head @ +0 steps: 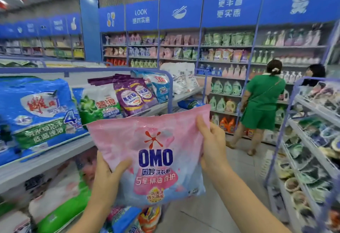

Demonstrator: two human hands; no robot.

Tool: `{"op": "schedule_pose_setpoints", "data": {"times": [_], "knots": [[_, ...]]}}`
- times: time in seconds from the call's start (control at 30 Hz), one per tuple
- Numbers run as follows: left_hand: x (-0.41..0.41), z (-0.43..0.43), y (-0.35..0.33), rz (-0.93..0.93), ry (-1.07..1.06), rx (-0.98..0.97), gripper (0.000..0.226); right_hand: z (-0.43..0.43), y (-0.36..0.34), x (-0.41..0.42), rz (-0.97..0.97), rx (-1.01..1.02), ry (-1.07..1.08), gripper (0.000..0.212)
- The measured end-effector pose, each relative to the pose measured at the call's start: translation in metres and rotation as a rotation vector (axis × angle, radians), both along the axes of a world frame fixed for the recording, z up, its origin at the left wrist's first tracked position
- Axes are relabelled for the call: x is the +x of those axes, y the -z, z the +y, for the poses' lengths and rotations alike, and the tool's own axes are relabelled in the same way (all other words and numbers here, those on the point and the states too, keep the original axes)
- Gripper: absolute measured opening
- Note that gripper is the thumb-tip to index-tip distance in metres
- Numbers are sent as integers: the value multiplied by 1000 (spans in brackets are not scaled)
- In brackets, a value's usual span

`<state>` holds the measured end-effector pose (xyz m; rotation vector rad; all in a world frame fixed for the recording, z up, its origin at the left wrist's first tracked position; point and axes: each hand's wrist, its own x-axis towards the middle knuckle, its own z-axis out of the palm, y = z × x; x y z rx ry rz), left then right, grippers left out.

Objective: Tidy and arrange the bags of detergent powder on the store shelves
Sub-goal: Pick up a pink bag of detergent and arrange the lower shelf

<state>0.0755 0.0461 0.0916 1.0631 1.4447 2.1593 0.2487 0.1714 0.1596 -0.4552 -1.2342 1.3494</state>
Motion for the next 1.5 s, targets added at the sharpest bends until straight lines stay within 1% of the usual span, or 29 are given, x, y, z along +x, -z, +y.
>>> {"op": "schedule_pose_setpoints", "data": {"times": [0.07,0.1,0.13,0.2,0.23,0.33,0.37,0.4,0.5,0.63,0.67,0.73,0.77,0.8,0.83,0.87,0.9,0.93,1.0,1.03,1.1,1.13,1.2,1.27,1.3,1.37,1.4,1.43,1.5], "knots": [[6,38,1,-47,64,5,76,35,-1,10,8,17,20,81],[11,54,-1,-50,88,16,75,53,-2,14,16,23,31,84],[13,72,-1,-42,84,15,72,69,-3,18,14,28,33,81],[21,110,-2,8,64,28,56,103,-3,26,40,10,26,66],[22,130,0,38,54,34,48,122,-1,30,59,1,27,67],[25,193,1,84,35,45,35,182,3,33,65,15,85,104],[25,213,0,83,26,49,32,205,4,31,64,10,97,110],[22,235,0,83,7,46,30,228,6,27,62,13,87,110],[11,300,-3,109,-18,18,30,299,7,12,48,5,84,98],[-10,387,-22,118,-18,12,25,394,-1,-14,27,-21,120,110],[-12,406,-28,100,5,30,25,414,-4,-20,33,-24,117,108],[-18,444,-35,93,4,45,42,453,-9,-33,57,-32,107,96],[-22,461,-37,90,-18,32,40,470,-13,-38,62,-33,104,92],[-30,478,-37,103,-36,16,29,486,-16,-43,53,-38,103,87],[-38,495,-36,109,-58,5,17,503,-18,-49,50,-35,102,75],[-43,510,-37,134,-77,8,11,519,-21,-53,47,-29,97,60],[-47,525,-36,158,-87,16,11,538,-22,-58,46,-20,97,51],[-49,538,-37,160,-93,21,10,558,-22,-63,53,-8,91,54],[-49,563,-41,150,-76,43,8,595,-22,-75,54,0,49,77],[-50,577,-41,147,-70,56,9,613,-22,-81,39,-20,18,74],[-49,609,-40,143,-94,73,17,652,-19,-92,30,-50,-11,42],[-51,626,-38,145,-130,74,17,673,-18,-97,12,-51,-17,33],[-58,665,-35,162,-219,70,13,716,-19,-107,6,-28,-62,35],[-64,707,-33,172,-271,76,17,759,-22,-117,-13,-42,-112,51],[-65,729,-33,185,-292,77,22,781,-25,-122,-15,-49,-130,52],[-70,770,-32,165,-349,72,29,827,-34,-134,-33,-40,-163,36],[-72,789,-35,143,-375,75,27,847,-37,-141,-55,-31,-185,30],[-75,807,-37,137,-409,68,24,867,-41,-150,-78,-12,-215,28],[-82,839,-43,161,-465,21,16,906,-48,-166,-82,35,-245,42]]}}
